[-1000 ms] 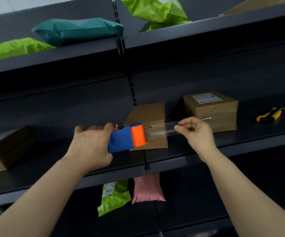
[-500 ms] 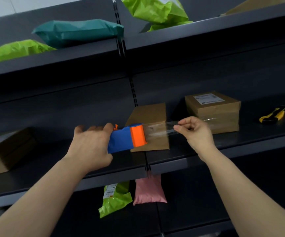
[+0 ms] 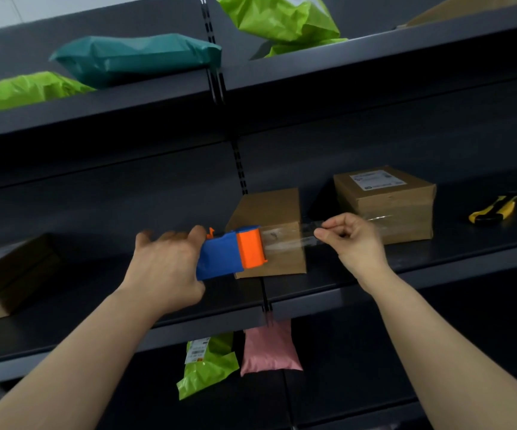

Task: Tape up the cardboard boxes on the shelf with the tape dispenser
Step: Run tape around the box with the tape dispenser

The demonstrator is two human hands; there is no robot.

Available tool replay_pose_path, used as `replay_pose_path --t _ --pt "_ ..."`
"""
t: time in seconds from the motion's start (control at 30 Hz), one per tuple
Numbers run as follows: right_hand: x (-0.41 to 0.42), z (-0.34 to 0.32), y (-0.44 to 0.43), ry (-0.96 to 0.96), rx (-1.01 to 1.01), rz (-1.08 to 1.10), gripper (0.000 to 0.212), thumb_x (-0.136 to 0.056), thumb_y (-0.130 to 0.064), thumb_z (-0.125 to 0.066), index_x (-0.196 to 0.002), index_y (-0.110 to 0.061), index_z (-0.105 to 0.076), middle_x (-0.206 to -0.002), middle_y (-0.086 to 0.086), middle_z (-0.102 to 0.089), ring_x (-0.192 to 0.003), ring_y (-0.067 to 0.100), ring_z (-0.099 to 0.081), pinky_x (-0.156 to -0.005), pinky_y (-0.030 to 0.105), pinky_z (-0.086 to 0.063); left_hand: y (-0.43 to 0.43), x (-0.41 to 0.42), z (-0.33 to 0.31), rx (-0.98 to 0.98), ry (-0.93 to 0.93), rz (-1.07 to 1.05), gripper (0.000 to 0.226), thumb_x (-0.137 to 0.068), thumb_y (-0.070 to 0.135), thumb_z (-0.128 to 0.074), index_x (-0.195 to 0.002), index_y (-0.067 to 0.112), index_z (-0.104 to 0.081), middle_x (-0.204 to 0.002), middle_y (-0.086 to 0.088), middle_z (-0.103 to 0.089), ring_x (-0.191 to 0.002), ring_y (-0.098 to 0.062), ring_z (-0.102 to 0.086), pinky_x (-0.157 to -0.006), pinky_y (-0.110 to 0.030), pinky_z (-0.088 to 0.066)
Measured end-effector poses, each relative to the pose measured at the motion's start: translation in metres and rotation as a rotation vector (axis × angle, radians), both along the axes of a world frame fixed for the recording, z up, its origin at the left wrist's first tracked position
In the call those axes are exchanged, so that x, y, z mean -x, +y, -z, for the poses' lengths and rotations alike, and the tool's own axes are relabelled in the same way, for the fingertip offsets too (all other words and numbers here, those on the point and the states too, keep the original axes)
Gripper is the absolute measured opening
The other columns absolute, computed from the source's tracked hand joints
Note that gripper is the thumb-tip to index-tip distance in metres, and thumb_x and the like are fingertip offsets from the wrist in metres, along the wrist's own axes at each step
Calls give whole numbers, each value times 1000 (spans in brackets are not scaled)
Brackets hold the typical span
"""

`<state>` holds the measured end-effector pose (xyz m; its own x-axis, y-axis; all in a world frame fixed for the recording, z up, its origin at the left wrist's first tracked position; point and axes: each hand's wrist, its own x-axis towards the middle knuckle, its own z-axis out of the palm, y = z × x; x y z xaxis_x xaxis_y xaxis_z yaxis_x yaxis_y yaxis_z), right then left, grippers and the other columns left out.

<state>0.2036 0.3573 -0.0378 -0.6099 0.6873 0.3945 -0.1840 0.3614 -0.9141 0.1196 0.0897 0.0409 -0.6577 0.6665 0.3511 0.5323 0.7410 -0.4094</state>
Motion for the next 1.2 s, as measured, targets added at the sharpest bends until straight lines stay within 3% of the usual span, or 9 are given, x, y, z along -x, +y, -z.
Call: replay_pose_path --t 0.4,0.67,0.77,1.1,1.2 --pt "10 3 2 -1 36 5 14 -78 -24 -80 -81 -27 -66 -76 -7 -68 -80 12 -66 -80 28 -49 1 7 1 -6 16 24 56 -67 41 -64 -116 26 -41 -82 10 -40 -90 -18 -58 -93 -43 -38" --pt "19 4 -1 11 175 -63 17 -79 -22 -79 -90 -22 -67 -81 -6 -68 -79 6 -63 -65 18 -43 -4 18 7 -57 150 118 61 -48 34 -74 -104 20 -54 -67 9 -40 -67 -23 -60 -81 -49 -46" --pt "22 3 -4 20 203 -102 20 -79 -21 -79 -95 -21 -66 -83 -6 -67 -80 5 -63 -64 15 -43 -6 20 8 -68 200 143 65 -37 32 -76 -98 18 -56 -61 6 -51 -58 -23 -58 -73 -50 -49" --pt "32 4 -8 79 298 -129 26 -76 -14 -81 -97 -16 -66 -83 -2 -69 -80 6 -64 -70 14 -45 -6 20 4 -57 213 142 67 -33 34 -79 -94 17 -57 -60 5 -54 -54 -23 -57 -68 -48 -49" --pt "35 5 -8 75 305 -113 35 -74 -17 -83 -104 -19 -65 -93 -7 -68 -87 2 -62 -76 16 -47 -7 20 3 -55 215 145 66 -31 33 -79 -91 17 -55 -58 5 -53 -52 -23 -56 -66 -48 -50"
